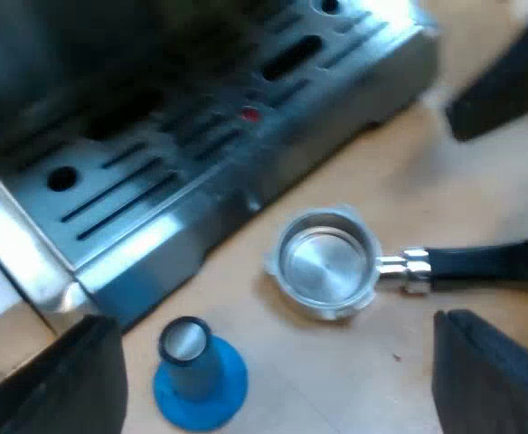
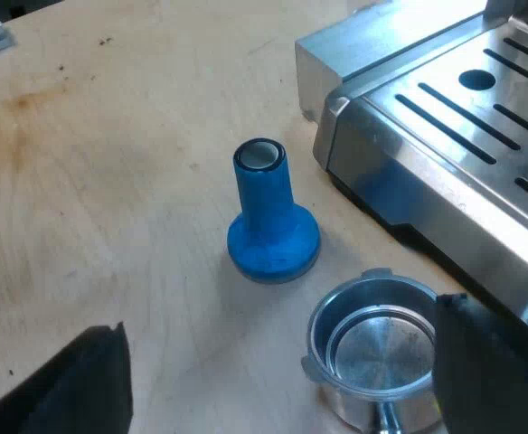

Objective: Grind coffee beans and then tamp

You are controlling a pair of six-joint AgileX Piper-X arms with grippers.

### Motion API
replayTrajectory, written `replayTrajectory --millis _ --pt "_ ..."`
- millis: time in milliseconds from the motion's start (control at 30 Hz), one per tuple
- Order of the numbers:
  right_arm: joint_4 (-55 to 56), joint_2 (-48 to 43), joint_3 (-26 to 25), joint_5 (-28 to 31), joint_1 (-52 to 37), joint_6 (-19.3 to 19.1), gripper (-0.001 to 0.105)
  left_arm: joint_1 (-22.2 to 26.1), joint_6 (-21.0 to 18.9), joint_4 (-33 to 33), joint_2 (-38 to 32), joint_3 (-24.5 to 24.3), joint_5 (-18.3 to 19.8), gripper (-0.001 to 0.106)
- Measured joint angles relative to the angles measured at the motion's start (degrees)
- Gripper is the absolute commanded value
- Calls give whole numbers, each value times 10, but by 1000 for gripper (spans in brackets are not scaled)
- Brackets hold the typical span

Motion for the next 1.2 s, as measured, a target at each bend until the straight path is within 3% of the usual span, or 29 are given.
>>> replayTrajectory --millis 333,467,1200 --pt "0 0 0 0 0 1 70 26 -45 -20 127 0 -11 71" --pt "0 0 0 0 0 1 70 48 -47 -36 168 0 -11 71" --pt "0 0 0 0 0 7 70 55 -68 -78 415 -42 -24 71"
